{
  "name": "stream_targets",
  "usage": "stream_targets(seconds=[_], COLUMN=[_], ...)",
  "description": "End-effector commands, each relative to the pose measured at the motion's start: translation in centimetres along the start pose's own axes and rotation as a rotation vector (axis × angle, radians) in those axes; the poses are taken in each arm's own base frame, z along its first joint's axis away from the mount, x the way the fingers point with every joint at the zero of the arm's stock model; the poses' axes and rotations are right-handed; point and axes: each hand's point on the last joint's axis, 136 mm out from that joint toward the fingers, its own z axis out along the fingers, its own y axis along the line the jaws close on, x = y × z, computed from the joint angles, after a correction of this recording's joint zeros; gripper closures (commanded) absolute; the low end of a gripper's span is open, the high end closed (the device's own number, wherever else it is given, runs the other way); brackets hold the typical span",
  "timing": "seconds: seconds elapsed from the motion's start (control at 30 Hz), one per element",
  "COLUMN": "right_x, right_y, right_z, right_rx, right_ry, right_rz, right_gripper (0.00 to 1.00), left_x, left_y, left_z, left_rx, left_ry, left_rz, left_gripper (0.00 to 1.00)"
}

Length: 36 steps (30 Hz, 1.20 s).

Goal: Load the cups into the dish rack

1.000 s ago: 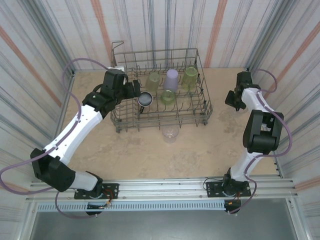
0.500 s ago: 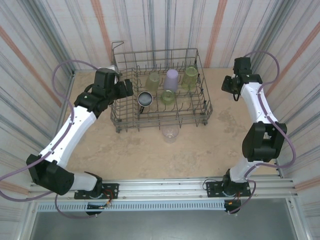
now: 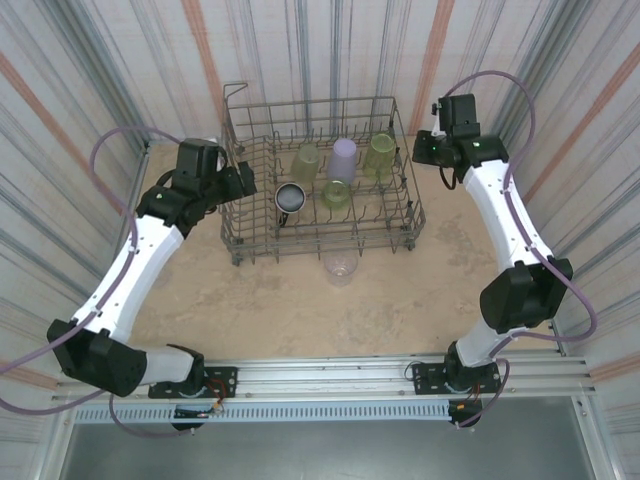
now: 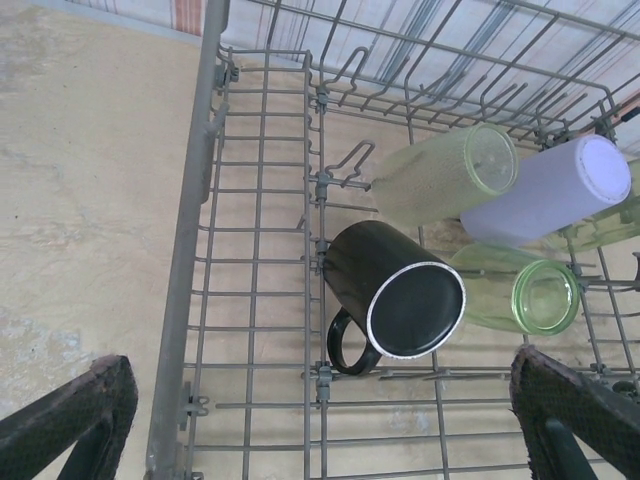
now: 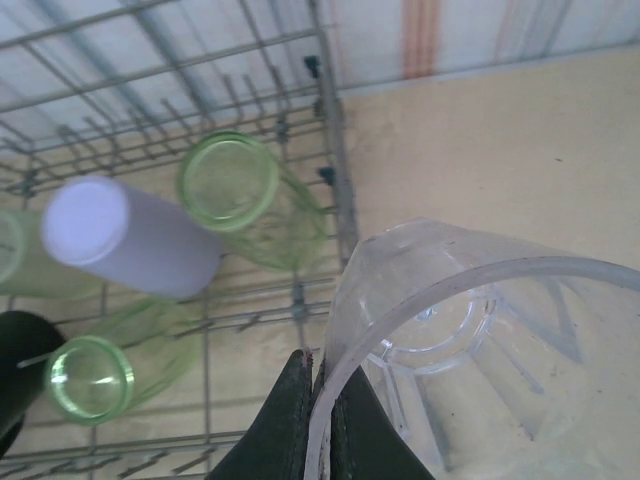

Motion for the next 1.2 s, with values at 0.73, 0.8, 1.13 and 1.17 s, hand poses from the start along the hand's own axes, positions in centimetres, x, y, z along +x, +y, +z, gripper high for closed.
stream_targets(seconds=[0.73,0.8,1.13,1.17], right_x=[-0.9,-0.9,-1.1,-1.0], right_y=[15.8,16.5,17.8,17.9], right_z=[-4.9,-5.1,-4.1,-3.8], right_rx=[-0.713,-0.776,-1.063,-1.071], right_ry=[-0.170,-0.166,-0.073,-0.050], right_rz=[0.019,0.037,0.280,0.298], right_gripper=[1.00,1.00,1.00,1.00], left_x=[-1.9,-2.3,-3.3,-3.4], left_y=[0.1,-0.1,-1.6,-2.1], left_z=[-2.0,-2.2,-1.5,-1.3], left_rx=[0.049,0.060,0.162,0.195], left_ry=[-0.022,-0.025,-0.021,-0.014], left_rz=[-0.096,-0.097,-0.110,-0.108], left_gripper=[0.01,0.01,0.01,0.01])
